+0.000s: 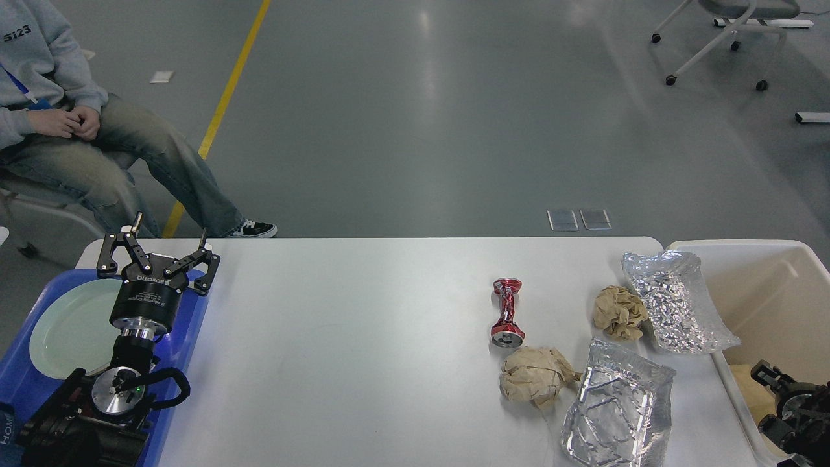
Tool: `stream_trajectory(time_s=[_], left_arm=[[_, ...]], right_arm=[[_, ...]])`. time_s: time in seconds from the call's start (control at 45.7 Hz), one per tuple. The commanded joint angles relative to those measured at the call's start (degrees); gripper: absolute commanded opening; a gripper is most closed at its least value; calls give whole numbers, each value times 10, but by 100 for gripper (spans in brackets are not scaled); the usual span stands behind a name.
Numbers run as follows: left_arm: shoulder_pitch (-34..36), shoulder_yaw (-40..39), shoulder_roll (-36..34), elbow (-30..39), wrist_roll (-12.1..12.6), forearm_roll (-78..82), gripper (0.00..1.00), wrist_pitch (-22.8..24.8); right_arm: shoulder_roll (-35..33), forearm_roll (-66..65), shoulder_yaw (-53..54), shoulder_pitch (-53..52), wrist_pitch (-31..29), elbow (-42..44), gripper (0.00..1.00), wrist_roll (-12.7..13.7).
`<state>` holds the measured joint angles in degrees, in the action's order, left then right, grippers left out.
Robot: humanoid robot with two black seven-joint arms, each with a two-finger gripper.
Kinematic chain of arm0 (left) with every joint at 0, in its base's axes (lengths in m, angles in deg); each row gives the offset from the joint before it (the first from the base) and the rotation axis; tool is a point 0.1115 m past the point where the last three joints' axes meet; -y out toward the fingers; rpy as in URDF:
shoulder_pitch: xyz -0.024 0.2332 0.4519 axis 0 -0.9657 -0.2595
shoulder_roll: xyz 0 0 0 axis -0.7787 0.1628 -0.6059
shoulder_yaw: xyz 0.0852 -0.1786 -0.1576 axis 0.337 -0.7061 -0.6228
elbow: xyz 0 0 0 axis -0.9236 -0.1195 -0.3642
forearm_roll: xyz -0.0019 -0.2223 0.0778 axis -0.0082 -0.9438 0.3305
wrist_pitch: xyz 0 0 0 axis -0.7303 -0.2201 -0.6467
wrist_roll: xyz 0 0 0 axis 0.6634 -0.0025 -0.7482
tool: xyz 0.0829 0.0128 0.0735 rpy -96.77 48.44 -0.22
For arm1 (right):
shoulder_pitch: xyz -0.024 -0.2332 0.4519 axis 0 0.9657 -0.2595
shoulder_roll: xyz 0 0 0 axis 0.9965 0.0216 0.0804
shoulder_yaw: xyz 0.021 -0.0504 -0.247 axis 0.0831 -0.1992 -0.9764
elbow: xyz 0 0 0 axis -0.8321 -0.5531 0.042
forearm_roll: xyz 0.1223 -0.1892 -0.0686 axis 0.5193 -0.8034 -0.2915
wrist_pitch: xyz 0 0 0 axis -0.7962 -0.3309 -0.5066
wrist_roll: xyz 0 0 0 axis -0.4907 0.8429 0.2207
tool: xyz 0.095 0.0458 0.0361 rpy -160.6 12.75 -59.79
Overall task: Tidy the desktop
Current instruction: 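Lift the white cup and drop it into the white bin, then reach the right gripper down to the flat foil packet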
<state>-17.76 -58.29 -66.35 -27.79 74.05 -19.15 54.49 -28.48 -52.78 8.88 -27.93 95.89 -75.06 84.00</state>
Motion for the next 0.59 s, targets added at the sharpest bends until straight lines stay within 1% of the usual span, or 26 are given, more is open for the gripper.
stream_trajectory(time_s=[0.0, 0.109, 0.197, 0.262, 0.394, 0.481, 0.569], left_arm=[[0, 0, 0, -1, 0, 0, 96, 0], [0, 0, 0, 0, 0, 0, 96, 0], [0, 0, 0, -1, 0, 0, 96, 0], [0, 0, 0, -1, 0, 0, 96, 0], [0, 0, 0, 0, 0, 0, 96, 0], [0, 0, 0, 0, 0, 0, 96, 0], [0, 0, 0, 0, 0, 0, 96, 0]], right_arm=[[-77, -34, -14, -67, -64, -93, 100, 3], [-137, -101, -40, -153, -148, -168, 100, 3], [-165, -142, -76, -233, -248, -217, 100, 3], [-180, -150, -110, -299, -316, -244, 100, 3], [-172, -149, -175, -441, -416, -277, 100, 4], [-162, -148, -196, -516, -489, -328, 100, 3], [-133, -147, -231, -593, -566, -376, 100, 3]])
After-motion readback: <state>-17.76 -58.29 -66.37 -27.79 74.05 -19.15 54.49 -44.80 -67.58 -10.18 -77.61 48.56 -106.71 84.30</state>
